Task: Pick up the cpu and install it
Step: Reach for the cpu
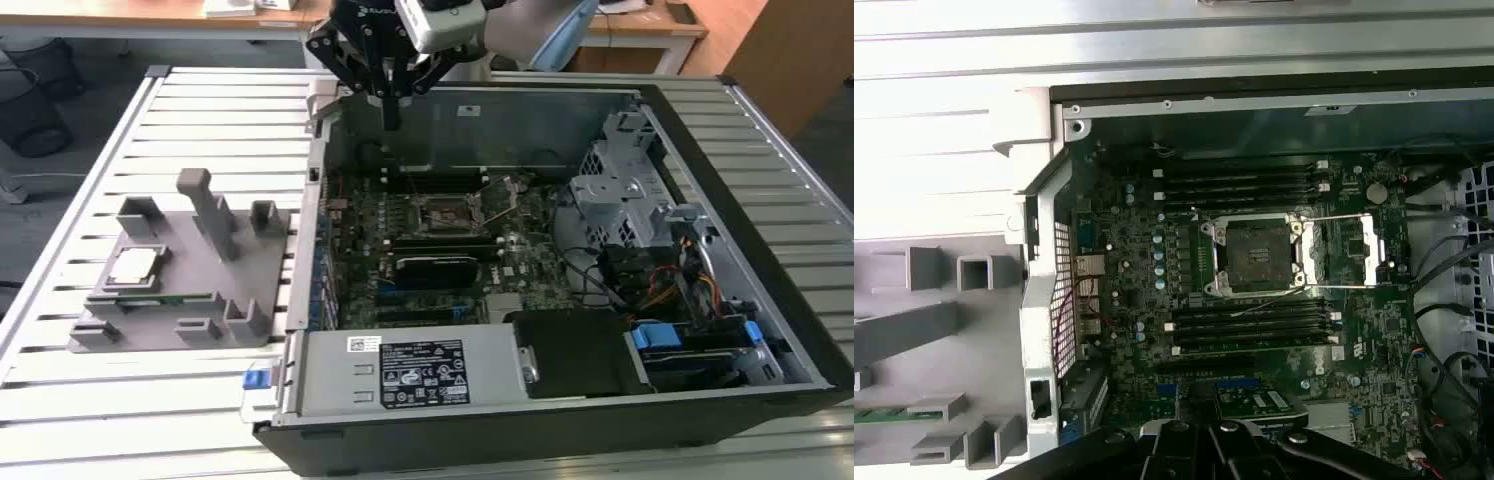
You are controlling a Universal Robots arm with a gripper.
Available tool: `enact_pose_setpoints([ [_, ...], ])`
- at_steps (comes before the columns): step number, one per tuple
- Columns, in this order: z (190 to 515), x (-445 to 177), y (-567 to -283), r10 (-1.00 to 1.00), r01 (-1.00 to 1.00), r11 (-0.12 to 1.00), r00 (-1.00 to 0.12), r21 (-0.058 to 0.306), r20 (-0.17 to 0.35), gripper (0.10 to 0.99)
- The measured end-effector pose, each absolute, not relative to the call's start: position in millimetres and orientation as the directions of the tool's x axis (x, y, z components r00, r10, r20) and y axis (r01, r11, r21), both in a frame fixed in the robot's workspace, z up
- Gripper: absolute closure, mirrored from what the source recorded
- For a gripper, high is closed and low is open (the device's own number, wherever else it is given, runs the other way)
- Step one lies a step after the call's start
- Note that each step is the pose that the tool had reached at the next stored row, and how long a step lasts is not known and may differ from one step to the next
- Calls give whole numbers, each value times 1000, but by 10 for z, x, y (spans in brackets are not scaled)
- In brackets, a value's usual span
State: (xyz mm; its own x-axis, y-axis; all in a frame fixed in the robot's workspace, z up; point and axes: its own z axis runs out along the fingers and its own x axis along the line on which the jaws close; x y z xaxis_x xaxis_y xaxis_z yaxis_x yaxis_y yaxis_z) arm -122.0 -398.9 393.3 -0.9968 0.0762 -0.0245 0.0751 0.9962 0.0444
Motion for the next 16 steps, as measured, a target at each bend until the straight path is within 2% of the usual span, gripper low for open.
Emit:
enact_pose_setpoints([
  [16, 3933, -1284, -3990, 76, 75, 996, -997, 44, -24, 973],
])
